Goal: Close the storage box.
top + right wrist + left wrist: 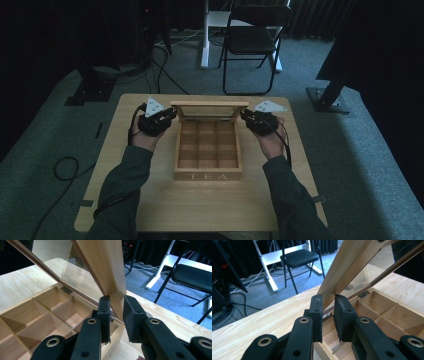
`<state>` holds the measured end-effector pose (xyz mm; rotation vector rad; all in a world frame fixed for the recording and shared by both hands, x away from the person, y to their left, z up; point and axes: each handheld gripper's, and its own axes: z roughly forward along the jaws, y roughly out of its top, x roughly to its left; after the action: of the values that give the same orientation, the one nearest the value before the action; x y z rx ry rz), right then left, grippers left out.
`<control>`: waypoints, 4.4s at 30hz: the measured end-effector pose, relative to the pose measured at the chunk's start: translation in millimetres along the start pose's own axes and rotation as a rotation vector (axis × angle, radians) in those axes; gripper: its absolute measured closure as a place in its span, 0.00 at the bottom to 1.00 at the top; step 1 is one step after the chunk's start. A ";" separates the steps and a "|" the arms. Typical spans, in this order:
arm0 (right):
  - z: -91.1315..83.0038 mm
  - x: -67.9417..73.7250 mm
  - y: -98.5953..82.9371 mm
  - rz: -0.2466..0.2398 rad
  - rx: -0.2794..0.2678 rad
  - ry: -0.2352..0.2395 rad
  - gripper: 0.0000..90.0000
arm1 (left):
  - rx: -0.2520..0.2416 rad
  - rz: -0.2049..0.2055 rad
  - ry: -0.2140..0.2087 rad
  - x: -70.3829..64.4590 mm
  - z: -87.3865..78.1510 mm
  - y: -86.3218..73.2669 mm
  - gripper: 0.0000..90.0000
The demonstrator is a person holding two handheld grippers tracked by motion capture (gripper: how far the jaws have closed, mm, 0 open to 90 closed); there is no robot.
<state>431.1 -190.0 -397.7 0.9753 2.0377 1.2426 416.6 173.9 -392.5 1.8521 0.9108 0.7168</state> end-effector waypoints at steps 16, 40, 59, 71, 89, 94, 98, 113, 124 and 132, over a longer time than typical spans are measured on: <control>-8.5 10.5 -5.2 -0.008 -0.012 -0.027 0.84 | 0.000 0.013 -0.003 -6.0 -7.0 -5.3 0.85; -17.0 19.7 -16.2 0.004 -0.012 -0.026 0.84 | -0.001 -0.019 -0.024 -13.2 -14.7 -17.2 0.84; -25.6 27.9 -27.5 0.016 -0.025 -0.020 0.84 | -0.001 -0.043 -0.031 -20.6 -20.9 -28.4 0.84; -31.4 33.0 -33.4 0.017 -0.035 -0.019 0.84 | 0.004 -0.053 -0.029 -25.7 -24.3 -32.3 0.82; -42.9 40.9 -39.6 0.046 -0.038 0.002 0.81 | 0.014 -0.065 -0.048 -29.9 -28.2 -39.2 0.78; -48.6 44.6 -39.4 0.045 -0.052 0.001 0.78 | 0.017 -0.068 -0.045 -30.5 -28.3 -38.9 0.78; -51.2 47.5 -39.7 0.032 -0.047 -0.002 0.77 | 0.018 -0.070 -0.044 -31.5 -28.5 -39.7 0.78; -57.0 59.8 -38.4 0.037 -0.020 -0.027 0.68 | 0.029 -0.065 -0.041 -34.2 -28.1 -45.9 0.78; -56.4 63.3 -46.7 0.043 0.003 -0.021 0.67 | 0.054 -0.064 -0.030 -40.7 -27.9 -51.7 0.63; -56.3 64.4 -49.5 0.045 0.001 -0.023 0.67 | 0.042 -0.093 -0.035 -43.7 -37.2 -55.0 0.56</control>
<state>336.4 -181.4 -424.5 1.0361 2.0093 1.2476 347.4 172.2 -431.6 1.8407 0.9895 0.6102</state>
